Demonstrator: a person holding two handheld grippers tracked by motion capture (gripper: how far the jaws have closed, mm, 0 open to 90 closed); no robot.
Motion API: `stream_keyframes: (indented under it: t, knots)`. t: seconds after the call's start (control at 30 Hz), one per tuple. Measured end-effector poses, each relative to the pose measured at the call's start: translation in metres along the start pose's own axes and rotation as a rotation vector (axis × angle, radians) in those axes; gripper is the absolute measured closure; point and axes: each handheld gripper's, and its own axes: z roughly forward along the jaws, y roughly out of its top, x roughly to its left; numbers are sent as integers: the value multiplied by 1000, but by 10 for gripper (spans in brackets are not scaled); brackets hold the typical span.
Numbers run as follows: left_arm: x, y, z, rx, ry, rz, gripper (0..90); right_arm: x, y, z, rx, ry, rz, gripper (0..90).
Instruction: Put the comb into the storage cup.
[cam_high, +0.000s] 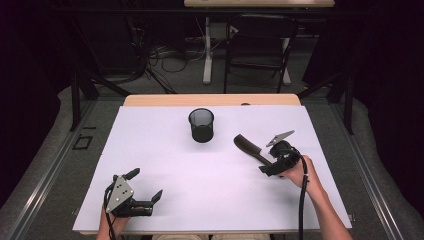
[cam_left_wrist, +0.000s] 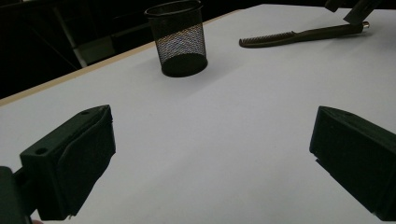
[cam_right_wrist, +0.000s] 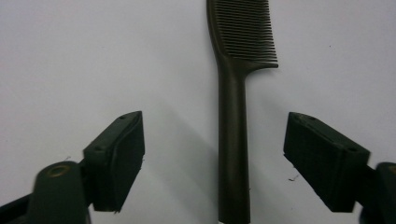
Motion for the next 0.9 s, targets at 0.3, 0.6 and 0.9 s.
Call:
stream_keyframes:
  t: [0.3,0.6,0.9]
  knots:
    - [0,0,0,4,2,-1,4,-4,8,7,22,-19,11,3]
    - [0,0,0,5,4,-2,4,-4,16,20,46,-29,8,1]
    - [1,0,0,5,4,-4,4,-4,24,26,101,-41,-22,166]
